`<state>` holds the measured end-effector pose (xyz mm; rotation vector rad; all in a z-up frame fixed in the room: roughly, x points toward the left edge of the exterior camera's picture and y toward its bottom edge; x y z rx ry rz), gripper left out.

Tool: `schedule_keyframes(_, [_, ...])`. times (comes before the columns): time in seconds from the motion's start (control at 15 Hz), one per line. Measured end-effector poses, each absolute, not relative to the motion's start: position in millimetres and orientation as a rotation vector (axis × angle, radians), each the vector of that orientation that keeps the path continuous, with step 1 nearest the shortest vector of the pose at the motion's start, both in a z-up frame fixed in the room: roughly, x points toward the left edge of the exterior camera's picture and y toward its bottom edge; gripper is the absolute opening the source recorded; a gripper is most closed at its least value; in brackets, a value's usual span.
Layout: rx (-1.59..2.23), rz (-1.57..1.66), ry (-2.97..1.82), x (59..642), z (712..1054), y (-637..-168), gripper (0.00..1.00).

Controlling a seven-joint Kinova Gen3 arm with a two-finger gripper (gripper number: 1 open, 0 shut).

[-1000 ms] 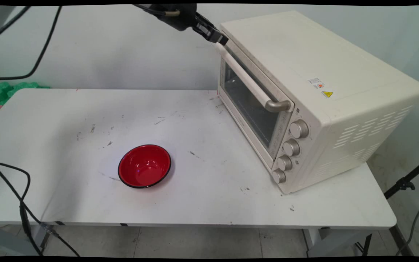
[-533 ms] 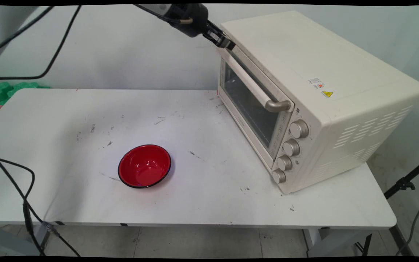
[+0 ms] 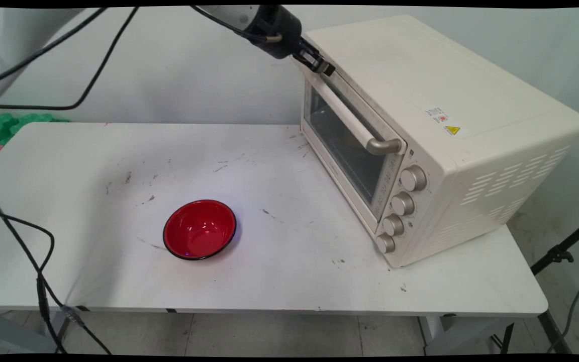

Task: Open the oven

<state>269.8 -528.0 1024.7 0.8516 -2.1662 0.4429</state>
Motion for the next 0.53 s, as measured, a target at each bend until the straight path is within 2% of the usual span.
schedule_keyframes(0.53, [0.87,0.443,-2.183,262.5,1013.4,-536.3,0.0])
